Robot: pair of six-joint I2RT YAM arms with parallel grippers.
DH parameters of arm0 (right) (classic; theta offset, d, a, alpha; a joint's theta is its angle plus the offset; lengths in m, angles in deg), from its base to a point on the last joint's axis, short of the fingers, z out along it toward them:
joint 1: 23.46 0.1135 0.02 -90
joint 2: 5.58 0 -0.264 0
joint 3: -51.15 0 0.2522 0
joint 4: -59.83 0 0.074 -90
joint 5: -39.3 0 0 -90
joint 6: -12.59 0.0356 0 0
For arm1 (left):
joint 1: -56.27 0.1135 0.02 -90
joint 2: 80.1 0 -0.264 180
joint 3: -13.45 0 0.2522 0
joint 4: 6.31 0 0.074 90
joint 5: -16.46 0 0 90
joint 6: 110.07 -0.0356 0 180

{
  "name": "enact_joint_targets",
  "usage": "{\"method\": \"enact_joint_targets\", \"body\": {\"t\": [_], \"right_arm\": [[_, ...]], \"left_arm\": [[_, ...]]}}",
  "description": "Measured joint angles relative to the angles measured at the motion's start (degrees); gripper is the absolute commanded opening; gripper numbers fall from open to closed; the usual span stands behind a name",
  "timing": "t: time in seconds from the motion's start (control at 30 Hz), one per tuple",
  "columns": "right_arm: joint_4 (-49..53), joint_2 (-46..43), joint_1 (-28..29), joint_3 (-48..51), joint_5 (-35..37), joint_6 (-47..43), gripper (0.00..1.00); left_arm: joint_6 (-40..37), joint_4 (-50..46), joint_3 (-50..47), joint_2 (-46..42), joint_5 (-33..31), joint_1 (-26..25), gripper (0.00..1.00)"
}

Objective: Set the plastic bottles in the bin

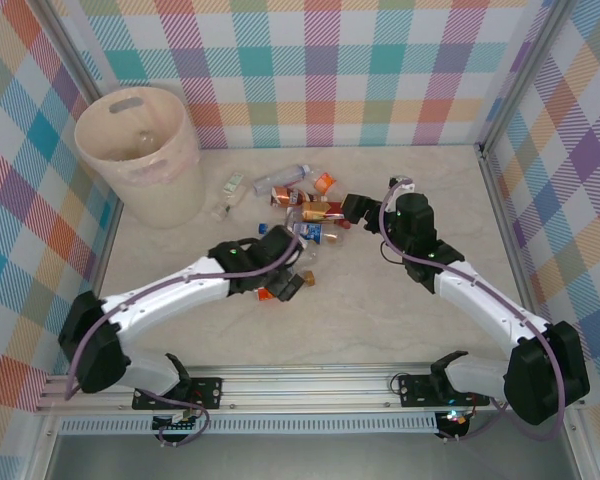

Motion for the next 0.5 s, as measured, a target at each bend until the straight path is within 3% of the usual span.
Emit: {"method": "enact_joint_targets", "body": {"t": [0.5], "right_arm": [[0.0, 0.02, 0.0, 0.0, 1.2, -1.03, 1.0]], "left_arm": [[-5.88, -0.57, -0.59, 13.44, -5.57, -1.44, 0.82]]}}
